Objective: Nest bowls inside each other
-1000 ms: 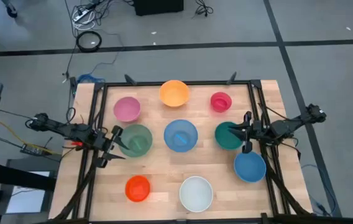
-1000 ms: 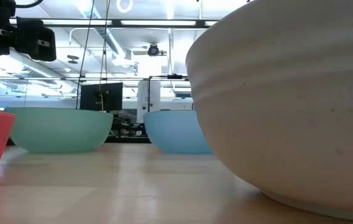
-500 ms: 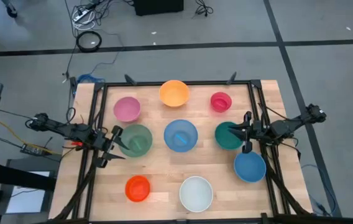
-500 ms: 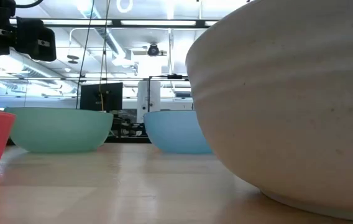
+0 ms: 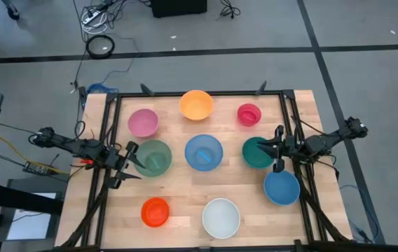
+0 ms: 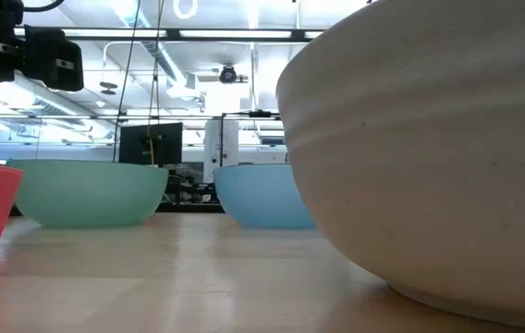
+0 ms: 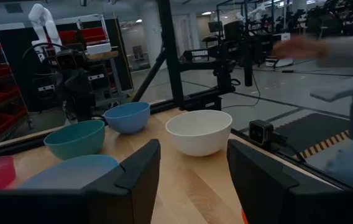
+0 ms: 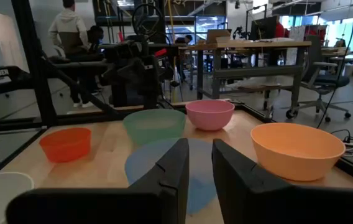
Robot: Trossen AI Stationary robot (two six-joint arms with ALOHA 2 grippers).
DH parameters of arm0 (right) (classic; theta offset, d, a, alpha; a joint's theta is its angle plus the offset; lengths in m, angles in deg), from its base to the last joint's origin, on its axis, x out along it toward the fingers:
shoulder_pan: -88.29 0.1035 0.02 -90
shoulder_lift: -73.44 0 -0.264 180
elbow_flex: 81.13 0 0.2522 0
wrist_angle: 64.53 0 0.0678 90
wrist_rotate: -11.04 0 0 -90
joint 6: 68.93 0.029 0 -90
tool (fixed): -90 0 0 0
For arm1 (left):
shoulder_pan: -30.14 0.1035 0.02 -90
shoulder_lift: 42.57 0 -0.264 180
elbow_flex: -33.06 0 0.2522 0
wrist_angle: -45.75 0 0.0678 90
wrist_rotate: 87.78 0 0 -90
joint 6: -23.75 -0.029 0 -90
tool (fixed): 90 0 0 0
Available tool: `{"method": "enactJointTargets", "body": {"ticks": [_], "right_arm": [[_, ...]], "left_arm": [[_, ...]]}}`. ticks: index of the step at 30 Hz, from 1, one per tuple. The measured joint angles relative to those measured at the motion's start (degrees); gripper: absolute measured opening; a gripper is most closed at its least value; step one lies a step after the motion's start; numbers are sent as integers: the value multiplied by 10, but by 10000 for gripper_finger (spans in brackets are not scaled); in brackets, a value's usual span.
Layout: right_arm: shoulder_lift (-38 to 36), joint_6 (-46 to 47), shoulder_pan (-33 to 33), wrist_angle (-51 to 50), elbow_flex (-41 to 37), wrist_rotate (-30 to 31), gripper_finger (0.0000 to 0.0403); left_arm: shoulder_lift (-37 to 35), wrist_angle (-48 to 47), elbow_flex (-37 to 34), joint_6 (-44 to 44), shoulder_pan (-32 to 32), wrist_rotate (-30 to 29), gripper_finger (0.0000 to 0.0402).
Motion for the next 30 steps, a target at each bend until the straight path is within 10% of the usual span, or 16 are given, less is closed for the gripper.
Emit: {"method": "enactJointTargets", "body": {"ticks": [13,30], "right_arm": [[0,0,0,8,0,0,61],[0,15,0,255,17,-12,61]], "left_arm": [[0,92,0,0,0,-1,195],[0,356,0,76,0,-67,195]]}}
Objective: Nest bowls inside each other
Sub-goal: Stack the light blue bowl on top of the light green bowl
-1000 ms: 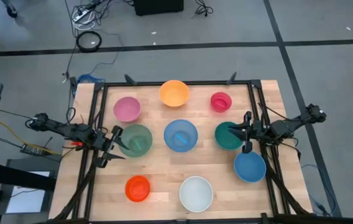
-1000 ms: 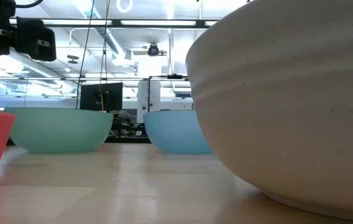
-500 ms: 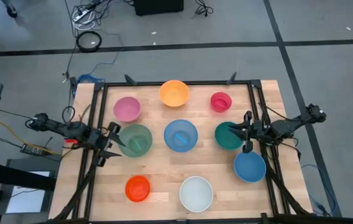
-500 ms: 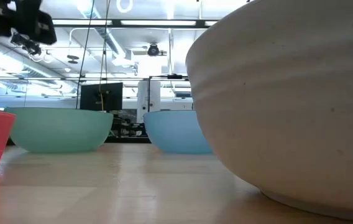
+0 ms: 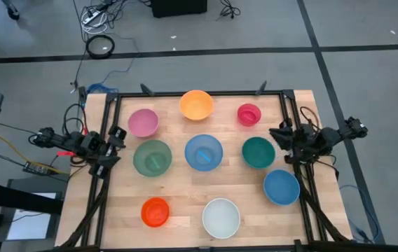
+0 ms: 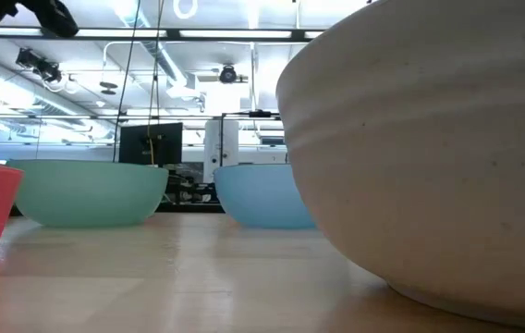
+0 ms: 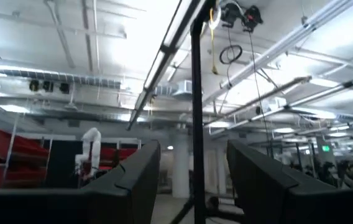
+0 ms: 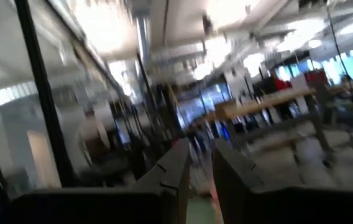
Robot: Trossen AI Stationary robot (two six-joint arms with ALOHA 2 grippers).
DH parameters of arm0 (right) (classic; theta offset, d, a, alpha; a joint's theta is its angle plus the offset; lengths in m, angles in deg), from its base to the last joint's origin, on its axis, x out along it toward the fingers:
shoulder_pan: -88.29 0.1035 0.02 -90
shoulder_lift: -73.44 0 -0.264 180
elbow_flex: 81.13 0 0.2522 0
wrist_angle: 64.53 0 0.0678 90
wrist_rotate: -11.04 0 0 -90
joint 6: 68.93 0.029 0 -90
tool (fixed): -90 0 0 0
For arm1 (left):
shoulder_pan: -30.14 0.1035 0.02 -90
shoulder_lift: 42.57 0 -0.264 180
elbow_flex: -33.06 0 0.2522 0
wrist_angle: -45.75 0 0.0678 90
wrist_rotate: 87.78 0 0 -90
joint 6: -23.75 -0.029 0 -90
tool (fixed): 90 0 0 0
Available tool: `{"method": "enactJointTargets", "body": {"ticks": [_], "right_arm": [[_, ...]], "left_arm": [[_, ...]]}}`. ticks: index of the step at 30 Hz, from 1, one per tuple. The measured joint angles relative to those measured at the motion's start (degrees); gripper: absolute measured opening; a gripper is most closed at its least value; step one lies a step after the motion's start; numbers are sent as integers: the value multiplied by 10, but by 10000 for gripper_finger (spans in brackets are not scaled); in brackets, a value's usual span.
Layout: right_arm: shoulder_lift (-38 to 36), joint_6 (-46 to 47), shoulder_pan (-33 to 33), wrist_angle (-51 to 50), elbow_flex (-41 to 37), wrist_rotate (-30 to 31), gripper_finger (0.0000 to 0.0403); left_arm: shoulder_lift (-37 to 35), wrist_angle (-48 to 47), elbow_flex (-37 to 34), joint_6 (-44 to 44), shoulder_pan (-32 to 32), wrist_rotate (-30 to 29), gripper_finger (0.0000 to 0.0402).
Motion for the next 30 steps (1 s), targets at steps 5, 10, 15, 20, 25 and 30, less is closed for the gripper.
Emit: {"method": "enactJointTargets", "body": {"ticks": [5,10,15,20,25,30], "right_arm": [[0,-2,0,34,0,-16,61],[0,-23,0,24,0,-29,61],[0,-36,0,25,1,-16,61],[0,-50,0,22,1,-15,61],[0,-40,0,22,1,-21,61],[4,-26,0,13,2,-5,60]], "left_arm": [[0,45,0,4,0,6,195],[0,67,0,16,0,2,195],[0,65,0,10,0,-47,195],[0,39,0,28,0,-89,195],[0,17,0,70,0,-174,195],[0,-49,3,97,0,-214,195]]}}
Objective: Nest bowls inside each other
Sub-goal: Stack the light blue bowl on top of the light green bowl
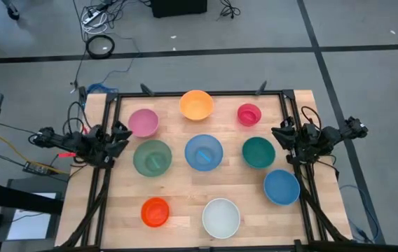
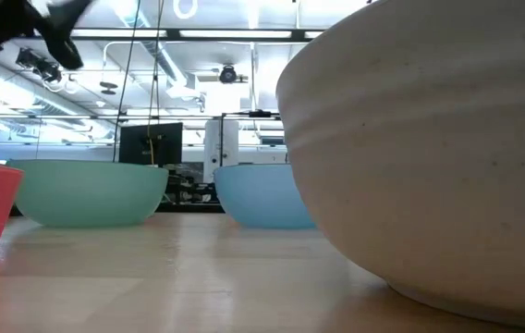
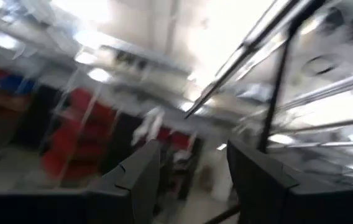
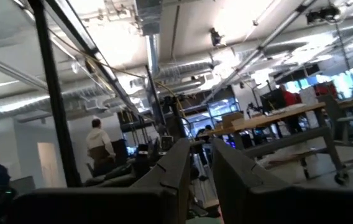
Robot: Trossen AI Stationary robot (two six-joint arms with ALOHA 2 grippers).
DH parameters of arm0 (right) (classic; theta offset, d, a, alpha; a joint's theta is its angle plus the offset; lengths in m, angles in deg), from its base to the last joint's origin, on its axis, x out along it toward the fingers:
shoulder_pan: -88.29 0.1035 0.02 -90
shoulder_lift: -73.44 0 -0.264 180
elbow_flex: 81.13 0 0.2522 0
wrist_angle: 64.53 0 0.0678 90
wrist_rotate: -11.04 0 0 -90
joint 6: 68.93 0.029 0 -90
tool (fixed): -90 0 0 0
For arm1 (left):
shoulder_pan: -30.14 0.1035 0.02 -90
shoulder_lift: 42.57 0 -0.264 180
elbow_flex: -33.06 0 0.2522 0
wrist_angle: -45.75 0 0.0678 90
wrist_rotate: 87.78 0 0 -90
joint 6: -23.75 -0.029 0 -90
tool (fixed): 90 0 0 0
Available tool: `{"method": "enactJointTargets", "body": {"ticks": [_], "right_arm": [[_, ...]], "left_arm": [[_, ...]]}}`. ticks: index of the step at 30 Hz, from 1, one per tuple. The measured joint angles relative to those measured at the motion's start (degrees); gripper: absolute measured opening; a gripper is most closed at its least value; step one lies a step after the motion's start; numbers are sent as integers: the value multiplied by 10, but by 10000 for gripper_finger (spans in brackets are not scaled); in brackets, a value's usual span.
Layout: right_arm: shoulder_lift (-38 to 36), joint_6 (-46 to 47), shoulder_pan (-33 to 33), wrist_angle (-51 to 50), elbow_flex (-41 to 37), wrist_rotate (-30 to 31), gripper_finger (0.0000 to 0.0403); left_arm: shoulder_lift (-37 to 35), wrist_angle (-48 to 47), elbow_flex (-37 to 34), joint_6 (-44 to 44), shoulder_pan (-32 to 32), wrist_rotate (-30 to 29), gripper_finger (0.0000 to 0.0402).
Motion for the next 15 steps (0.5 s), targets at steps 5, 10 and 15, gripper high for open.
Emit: {"method": "enactJointTargets", "body": {"ticks": [5,10,15], "right_arm": [[32,-3,0,-20,9,38,59],[130,52,0,-200,99,89,59],[288,84,-9,-373,247,123,59]], "left_arm": [[33,-101,40,52,0,-80,195],[141,-211,130,76,0,-155,195],[300,-407,280,121,0,-201,195]]}}
